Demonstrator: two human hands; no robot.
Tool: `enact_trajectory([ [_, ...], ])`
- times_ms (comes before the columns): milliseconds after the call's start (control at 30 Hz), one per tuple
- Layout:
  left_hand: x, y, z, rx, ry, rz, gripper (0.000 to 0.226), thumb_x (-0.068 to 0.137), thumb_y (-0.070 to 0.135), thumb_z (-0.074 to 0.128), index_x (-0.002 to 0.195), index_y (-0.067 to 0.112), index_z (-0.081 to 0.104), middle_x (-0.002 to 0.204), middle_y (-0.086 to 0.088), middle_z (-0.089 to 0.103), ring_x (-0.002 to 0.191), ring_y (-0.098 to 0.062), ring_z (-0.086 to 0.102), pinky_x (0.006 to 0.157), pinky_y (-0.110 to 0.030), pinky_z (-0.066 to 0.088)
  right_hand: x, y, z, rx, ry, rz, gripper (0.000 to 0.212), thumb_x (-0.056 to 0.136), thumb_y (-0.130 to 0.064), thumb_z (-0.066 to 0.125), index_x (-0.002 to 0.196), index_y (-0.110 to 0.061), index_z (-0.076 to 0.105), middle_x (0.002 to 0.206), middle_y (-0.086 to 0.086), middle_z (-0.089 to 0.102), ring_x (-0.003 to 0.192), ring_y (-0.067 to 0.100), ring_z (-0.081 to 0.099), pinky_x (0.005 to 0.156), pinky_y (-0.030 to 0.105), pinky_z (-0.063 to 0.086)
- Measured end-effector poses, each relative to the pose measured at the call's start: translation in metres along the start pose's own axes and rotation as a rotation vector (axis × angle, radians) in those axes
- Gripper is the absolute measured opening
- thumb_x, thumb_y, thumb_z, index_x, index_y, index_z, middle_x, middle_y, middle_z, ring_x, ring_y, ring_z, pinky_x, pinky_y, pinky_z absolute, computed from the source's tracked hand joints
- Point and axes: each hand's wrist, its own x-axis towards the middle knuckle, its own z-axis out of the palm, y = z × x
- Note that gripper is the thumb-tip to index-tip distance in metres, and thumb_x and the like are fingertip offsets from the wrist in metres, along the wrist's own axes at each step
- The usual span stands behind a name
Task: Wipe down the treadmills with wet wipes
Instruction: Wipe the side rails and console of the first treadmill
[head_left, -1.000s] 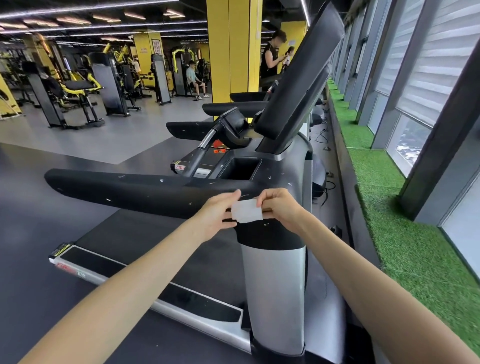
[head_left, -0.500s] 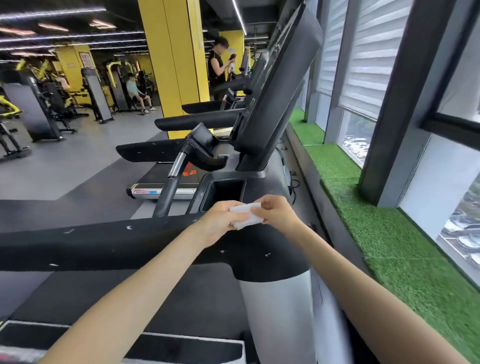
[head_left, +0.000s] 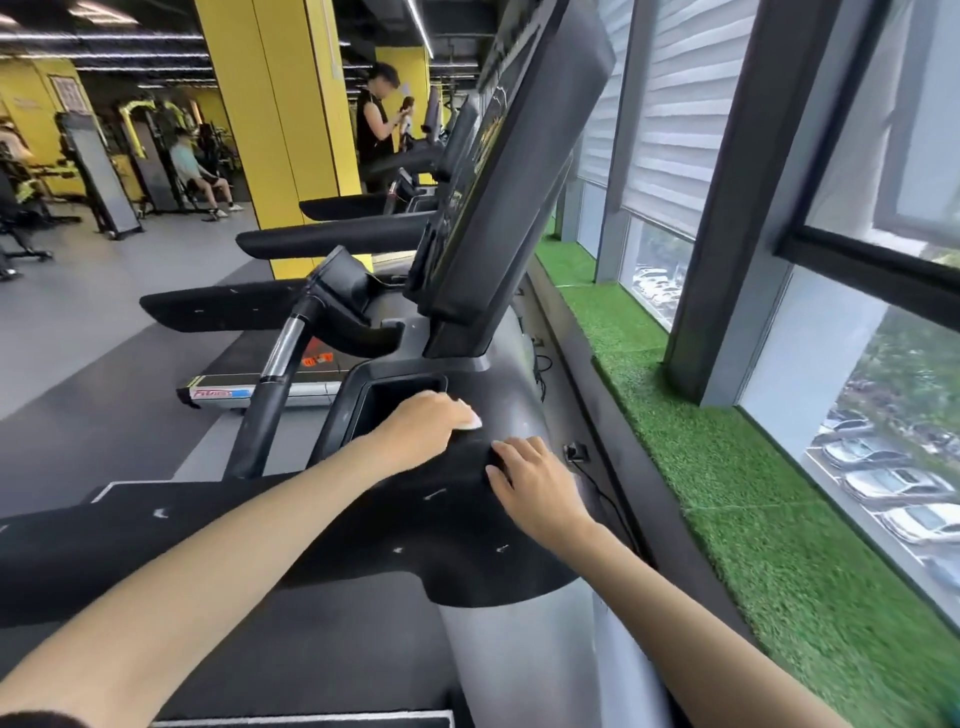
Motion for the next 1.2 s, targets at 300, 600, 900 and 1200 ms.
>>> enact_trajectory([
  [300, 0.004, -0.005, -0.004, 0.043, -0.197, -0.057, 0.062, 0.086, -0.016, 0.033, 0.128, 0.027, 0.048, 0.140, 0.000, 0.046, 0.126, -0.035, 0.044, 0.114, -0.043, 0.026, 0.012, 0.015, -0.004, 0.082, 0.011, -0.004, 0.035, 0.099, -0.029, 0.043, 0.126, -0.013, 0.058, 0.102, 0.002, 0.066, 0.105, 0.021, 0.052, 0.077, 0.033, 0.045],
  [600, 0.017, 0.001, -0.002, -0.017, -0.212, -0.219, 0.067, 0.089, -0.009, 0.032, 0.134, 0.039, 0.046, 0.130, -0.011, 0.052, 0.130, -0.036, 0.042, 0.098, -0.036, 0.037, 0.008, 0.019, 0.005, 0.008, 0.039, -0.086, 0.044, 0.095, -0.032, 0.033, 0.095, -0.006, 0.069, 0.082, 0.004, 0.058, 0.072, 0.024, 0.051, 0.069, 0.033, 0.052],
  [900, 0.024, -0.001, 0.002, -0.036, -0.225, -0.186, 0.065, 0.083, -0.014, 0.030, 0.123, 0.033, 0.048, 0.126, -0.005, 0.055, 0.124, -0.034, 0.048, 0.099, -0.045, 0.042, 0.015, 0.028, 0.002, 0.121, -0.088, -0.097, 0.062, 0.095, -0.043, 0.017, 0.118, -0.005, 0.060, 0.106, 0.008, 0.051, 0.101, 0.027, 0.044, 0.092, 0.033, 0.038],
  [1200, 0.011, -0.003, 0.014, -0.004, -0.176, -0.188, 0.076, 0.085, -0.016, 0.030, 0.137, 0.039, 0.042, 0.147, 0.008, 0.037, 0.129, -0.035, 0.044, 0.105, -0.046, 0.038, 0.005, 0.042, 0.014, 0.262, -0.107, -0.017, 0.047, 0.103, -0.032, 0.041, 0.143, -0.008, 0.041, 0.131, 0.002, 0.047, 0.117, 0.024, 0.037, 0.102, 0.027, 0.032],
])
